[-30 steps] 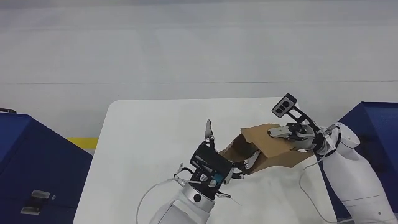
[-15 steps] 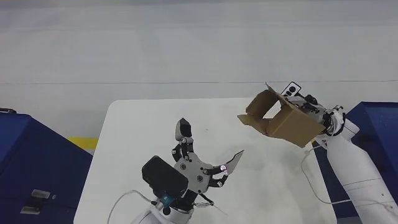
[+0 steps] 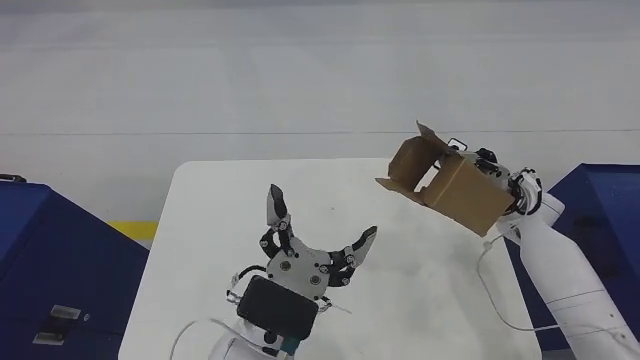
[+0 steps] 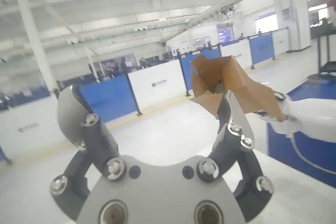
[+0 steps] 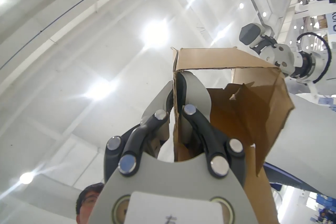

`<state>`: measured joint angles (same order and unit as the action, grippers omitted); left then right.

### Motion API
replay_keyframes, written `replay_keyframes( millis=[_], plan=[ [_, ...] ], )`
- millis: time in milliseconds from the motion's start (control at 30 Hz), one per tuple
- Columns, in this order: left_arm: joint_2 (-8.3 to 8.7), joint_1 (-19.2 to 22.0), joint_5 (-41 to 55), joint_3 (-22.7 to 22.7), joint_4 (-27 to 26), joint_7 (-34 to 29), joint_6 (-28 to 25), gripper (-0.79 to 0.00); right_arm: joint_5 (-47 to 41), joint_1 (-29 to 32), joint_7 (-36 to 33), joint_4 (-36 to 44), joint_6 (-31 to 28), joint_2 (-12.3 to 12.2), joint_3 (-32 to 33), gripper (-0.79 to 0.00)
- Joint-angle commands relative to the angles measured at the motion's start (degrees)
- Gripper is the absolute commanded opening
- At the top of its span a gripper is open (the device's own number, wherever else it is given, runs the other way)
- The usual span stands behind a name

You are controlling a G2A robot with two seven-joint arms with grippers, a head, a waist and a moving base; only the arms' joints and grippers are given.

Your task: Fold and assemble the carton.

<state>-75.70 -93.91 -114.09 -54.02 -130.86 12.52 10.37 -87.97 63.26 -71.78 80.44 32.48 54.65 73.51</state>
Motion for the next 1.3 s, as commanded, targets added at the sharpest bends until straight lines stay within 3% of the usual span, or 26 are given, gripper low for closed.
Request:
replay_keyframes(
  millis=[0,167,367,633,833,1033,1267],
  plan=[
    [0.18,0.3,-9.4,-0.1,0.9,2.4,1.9,0.0,-0.7,0.0,0.9,0.4,0.9,-0.3,-0.4,-0.785],
    [0.01,3.5,-21.1,1.2,6.1,6.3,6.0,0.0,-2.6,0.7,2.4,2.4,2.4,-1.2,-2.5,-0.785],
    [-0.81,6.8,-26.2,4.0,7.6,3.7,7.7,0.0,-3.7,1.0,3.1,3.7,3.1,-2.5,-4.6,-0.785],
    [-1.22,6.6,-28.3,4.7,6.3,-1.1,7.4,0.0,-2.3,0.8,1.5,4.7,1.5,-4.2,-6.9,-0.785],
    [-1.26,6.2,-26.5,4.6,5.4,-0.6,6.8,0.0,-4.9,-0.3,1.2,4.1,1.2,-5.3,-7.3,-0.785],
    [-0.98,4.8,-24.2,1.6,6.1,-1.3,6.7,0.0,-6.4,-1.1,1.3,4.0,1.3,-6.2,-8.1,-0.785],
    [-1.36,6.7,-25.3,2.1,6.8,-2.4,6.0,0.0,-7.3,-1.6,1.2,4.6,1.2,-7.3,-9.8,-0.785]
  ],
)
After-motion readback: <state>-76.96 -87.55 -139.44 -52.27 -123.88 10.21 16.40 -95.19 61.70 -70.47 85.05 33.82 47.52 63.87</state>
